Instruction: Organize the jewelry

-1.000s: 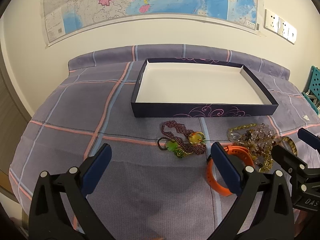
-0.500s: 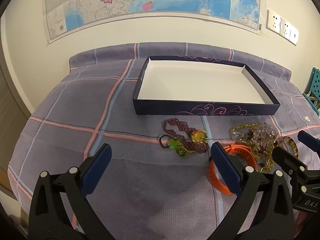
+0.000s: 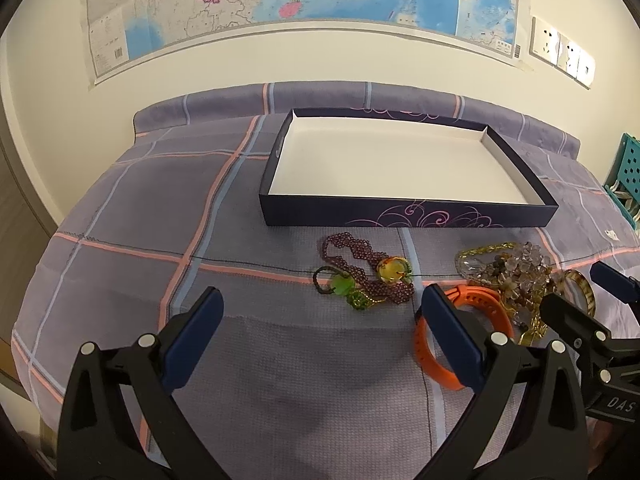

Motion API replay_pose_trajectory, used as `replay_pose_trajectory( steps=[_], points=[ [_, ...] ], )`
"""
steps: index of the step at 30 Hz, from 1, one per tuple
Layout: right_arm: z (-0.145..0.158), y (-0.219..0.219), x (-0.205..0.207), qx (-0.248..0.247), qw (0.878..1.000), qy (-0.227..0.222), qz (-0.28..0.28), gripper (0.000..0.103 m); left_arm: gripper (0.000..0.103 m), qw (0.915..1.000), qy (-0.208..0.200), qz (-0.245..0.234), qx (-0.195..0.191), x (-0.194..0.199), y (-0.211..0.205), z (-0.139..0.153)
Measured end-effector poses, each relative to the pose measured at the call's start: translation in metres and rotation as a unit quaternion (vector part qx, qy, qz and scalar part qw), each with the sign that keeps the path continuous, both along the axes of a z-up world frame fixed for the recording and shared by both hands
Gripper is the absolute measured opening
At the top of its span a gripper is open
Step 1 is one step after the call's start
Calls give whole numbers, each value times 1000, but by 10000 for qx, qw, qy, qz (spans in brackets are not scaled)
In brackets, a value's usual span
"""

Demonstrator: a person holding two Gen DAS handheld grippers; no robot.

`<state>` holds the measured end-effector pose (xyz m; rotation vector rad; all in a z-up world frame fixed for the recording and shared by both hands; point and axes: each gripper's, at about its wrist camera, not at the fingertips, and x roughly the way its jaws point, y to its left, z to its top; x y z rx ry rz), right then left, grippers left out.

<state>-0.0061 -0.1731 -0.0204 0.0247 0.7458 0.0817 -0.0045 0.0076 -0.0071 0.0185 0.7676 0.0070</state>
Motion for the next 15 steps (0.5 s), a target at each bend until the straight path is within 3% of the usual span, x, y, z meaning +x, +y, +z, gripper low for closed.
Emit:
replay_pose_trajectory(
  steps=[15],
  points=[
    [-1, -3, 1, 56, 10000, 26, 18, 97, 98, 10000, 15, -80, 28, 0, -4, -1]
  ],
)
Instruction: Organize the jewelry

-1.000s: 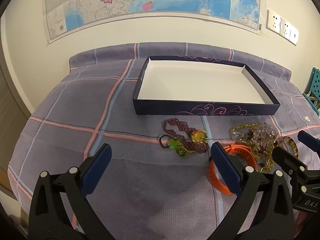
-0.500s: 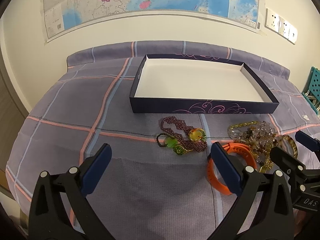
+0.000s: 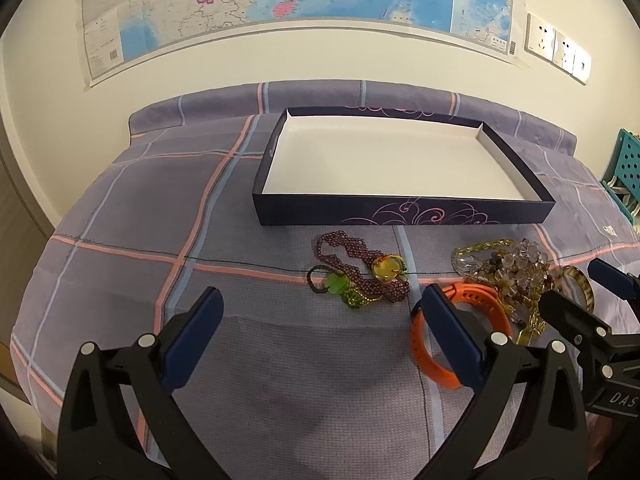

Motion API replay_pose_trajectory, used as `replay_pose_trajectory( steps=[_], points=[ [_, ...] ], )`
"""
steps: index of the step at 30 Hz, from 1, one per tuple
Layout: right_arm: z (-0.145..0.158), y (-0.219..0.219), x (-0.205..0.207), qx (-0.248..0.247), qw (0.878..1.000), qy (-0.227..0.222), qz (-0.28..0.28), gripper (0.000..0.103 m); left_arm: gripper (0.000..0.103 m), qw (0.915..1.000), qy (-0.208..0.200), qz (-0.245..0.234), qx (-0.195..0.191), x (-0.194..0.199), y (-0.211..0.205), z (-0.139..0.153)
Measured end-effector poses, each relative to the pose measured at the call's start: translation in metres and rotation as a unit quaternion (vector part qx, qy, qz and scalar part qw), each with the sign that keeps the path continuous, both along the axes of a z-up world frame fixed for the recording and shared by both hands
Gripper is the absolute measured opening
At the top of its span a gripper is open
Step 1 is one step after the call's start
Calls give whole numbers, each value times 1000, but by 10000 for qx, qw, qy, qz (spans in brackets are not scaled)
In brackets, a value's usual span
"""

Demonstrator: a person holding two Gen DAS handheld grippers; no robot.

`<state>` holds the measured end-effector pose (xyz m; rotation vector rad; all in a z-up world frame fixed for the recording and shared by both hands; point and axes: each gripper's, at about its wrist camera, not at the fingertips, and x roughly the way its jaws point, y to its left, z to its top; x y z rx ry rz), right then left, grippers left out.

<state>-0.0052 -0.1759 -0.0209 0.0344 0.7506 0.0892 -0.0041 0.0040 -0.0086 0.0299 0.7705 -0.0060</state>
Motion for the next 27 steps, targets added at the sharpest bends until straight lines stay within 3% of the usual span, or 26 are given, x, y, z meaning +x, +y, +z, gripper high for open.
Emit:
replay_pose_trajectory(
  steps=[27],
  points=[
    [0, -9, -3, 5, 10000, 41, 5, 97, 98, 9999, -20, -77, 108, -1, -4, 3]
  ],
)
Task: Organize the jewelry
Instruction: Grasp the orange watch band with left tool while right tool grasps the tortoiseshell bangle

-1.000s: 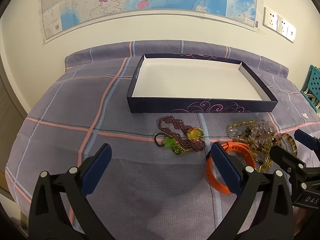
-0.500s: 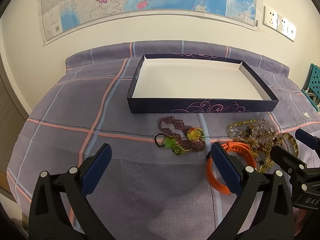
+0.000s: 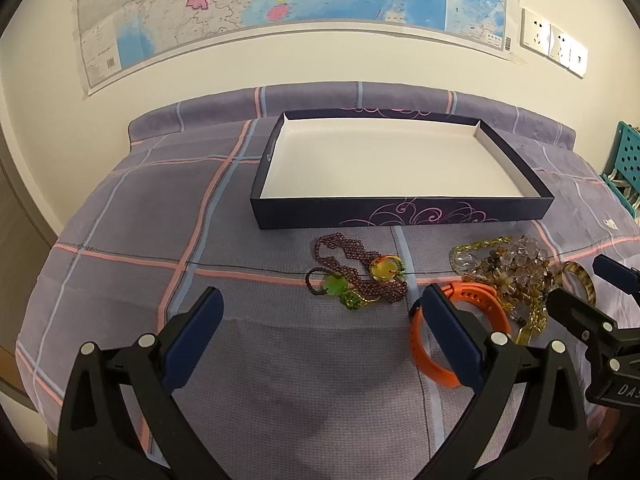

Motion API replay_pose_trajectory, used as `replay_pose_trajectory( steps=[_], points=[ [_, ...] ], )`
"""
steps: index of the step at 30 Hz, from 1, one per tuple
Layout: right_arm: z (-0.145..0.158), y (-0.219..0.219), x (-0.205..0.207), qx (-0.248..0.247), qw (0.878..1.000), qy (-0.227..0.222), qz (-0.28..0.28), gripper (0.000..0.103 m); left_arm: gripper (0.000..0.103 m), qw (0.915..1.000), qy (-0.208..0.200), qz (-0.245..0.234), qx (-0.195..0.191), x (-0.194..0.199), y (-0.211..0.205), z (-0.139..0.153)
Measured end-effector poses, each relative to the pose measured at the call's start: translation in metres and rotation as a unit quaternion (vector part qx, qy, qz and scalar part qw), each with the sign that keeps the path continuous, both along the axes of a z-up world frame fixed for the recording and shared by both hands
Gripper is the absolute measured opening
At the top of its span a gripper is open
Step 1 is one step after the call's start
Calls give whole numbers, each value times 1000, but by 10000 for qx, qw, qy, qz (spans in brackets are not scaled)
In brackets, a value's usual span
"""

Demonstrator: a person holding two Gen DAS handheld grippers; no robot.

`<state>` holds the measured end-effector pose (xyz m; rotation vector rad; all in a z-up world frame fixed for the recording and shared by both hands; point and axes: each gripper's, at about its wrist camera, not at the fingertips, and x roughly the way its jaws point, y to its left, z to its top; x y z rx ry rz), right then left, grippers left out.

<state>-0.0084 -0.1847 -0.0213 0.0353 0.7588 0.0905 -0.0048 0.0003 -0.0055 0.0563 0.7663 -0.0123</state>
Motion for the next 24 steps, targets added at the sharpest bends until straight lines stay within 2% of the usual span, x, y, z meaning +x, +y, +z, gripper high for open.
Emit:
replay_pose_trajectory(
  steps=[8, 13, 16, 18, 21, 24],
  points=[
    [1, -12, -5, 19, 10000, 41, 9, 97, 98, 10000, 10, -22, -8, 0, 0, -1],
    [1, -34, -13, -95, 9998, 132, -141, 93, 98, 9998, -14, -202, -64, -1, 3, -2],
    [-2, -51, -15, -22, 9993, 243, -286, 88, 98, 9992, -33, -384, -85, -2, 6, -2],
    [-7, -60, -15, 20, 9987, 363, -368, 80, 98, 9986, -15, -521, -109, -3, 6, -3],
    [-15, -70, -11, 107, 9975, 530, -446, 71, 90, 9967, 102, -780, -204, -4, 3, -6],
    [-17, -73, -8, 128, 9975, 537, -434, 67, 78, 9937, 294, -1035, -320, -2, -2, -11]
  ],
)
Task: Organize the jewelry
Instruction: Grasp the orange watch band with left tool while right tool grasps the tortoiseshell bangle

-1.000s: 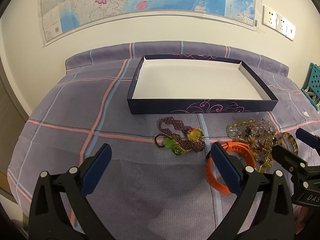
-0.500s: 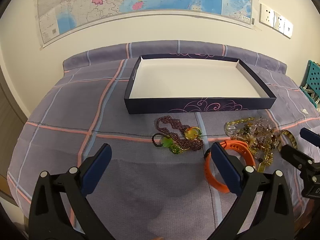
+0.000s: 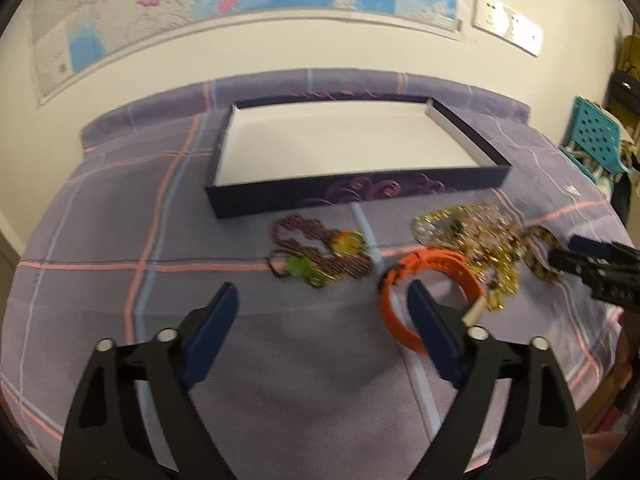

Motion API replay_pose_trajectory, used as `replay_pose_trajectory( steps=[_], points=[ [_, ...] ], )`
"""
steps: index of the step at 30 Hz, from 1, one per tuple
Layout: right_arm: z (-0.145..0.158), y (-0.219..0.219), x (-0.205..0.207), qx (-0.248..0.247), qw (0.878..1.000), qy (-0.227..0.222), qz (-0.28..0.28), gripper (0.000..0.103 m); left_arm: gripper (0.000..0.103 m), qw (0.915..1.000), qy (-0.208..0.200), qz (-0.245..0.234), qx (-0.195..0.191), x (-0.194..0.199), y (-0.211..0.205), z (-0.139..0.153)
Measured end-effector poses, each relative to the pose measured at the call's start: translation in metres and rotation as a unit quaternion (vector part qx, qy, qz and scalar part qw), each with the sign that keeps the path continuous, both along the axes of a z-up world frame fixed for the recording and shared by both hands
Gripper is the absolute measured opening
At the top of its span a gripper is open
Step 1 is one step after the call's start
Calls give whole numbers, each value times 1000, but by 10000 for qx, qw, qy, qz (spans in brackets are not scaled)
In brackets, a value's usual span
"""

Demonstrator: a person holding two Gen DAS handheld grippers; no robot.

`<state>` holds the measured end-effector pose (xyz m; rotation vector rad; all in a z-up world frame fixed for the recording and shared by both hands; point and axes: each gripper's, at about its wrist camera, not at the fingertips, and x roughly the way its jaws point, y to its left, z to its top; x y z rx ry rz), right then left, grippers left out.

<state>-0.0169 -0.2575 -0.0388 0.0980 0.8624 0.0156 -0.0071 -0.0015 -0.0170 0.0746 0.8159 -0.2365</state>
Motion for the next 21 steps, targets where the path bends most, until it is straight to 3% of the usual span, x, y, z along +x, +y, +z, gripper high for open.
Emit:
replay_pose_trajectory(
  steps=[8, 15, 19, 21],
  points=[
    [-1, 8, 14, -282, 9992, 58, 265, 41, 40, 9958, 500, -686, -341, 4, -15, -9],
    [-2, 14, 22, -487, 9974, 99, 525, 8, 24, 9897, 892, -1015, -464, 16, -23, -13],
    [-1, 15, 25, -416, 9971, 125, 625, 6, 9, 9889, 989, -1030, -417, 22, -21, -13],
    [1, 13, 25, -294, 9974, 109, 644, 6, 7, 9883, 1039, -1030, -443, 24, -17, -12]
  ],
)
